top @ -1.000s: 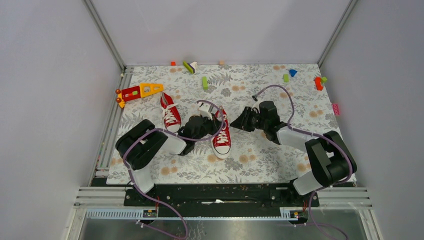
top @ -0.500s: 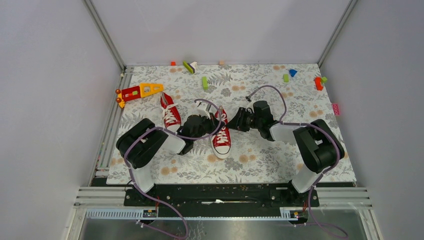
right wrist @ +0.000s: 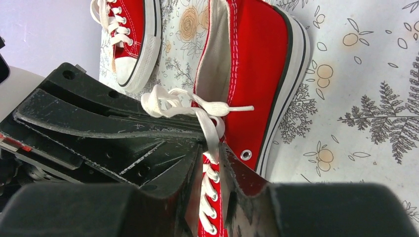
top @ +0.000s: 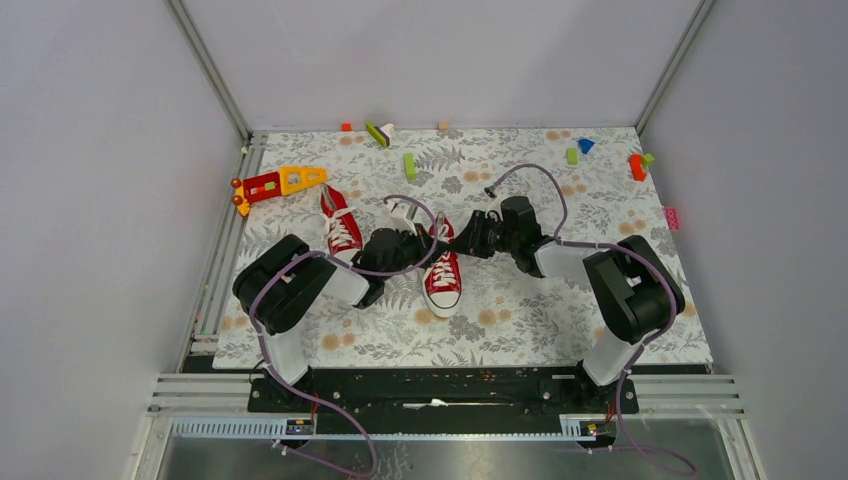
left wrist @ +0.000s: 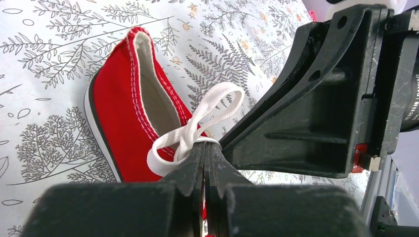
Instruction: Tie the shoes
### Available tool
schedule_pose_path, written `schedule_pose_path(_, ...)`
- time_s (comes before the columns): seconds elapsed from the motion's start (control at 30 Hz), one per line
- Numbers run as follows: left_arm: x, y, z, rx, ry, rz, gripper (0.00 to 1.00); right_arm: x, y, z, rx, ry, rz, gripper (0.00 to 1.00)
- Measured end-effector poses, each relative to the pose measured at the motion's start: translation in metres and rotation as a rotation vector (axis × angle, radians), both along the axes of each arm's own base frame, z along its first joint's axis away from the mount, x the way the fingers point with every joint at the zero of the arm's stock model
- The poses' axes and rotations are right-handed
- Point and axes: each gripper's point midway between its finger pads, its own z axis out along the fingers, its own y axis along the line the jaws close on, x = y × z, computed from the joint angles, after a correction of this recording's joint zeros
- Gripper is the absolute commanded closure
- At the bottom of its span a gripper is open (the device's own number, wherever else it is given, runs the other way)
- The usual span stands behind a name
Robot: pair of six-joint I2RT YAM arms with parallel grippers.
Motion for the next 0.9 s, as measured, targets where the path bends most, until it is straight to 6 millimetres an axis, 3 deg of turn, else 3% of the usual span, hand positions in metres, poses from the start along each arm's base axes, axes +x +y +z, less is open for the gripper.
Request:
schedule_pose_path(0.13, 0.002, 0.002, -0.001, -0.011, 0.013, 0.006, 1.0, 0.002, 0.002, -0.003, -0.011, -0.002, 0.003, 1.0)
schedule_pose_path(0.4, 0.0, 0.001, -0.004, -0.05, 0.063, -0.001, 1.0, 0.0, 0.0, -0.007, -0.03, 0.001, 0.001, 1.0)
schedule_pose_path(0.9, -0.008, -0.007, -0.003, -0.174, 0.215, -0.015, 1.0, -0.014, 0.003, 0.01, -0.013, -0.041, 0.034, 1.0)
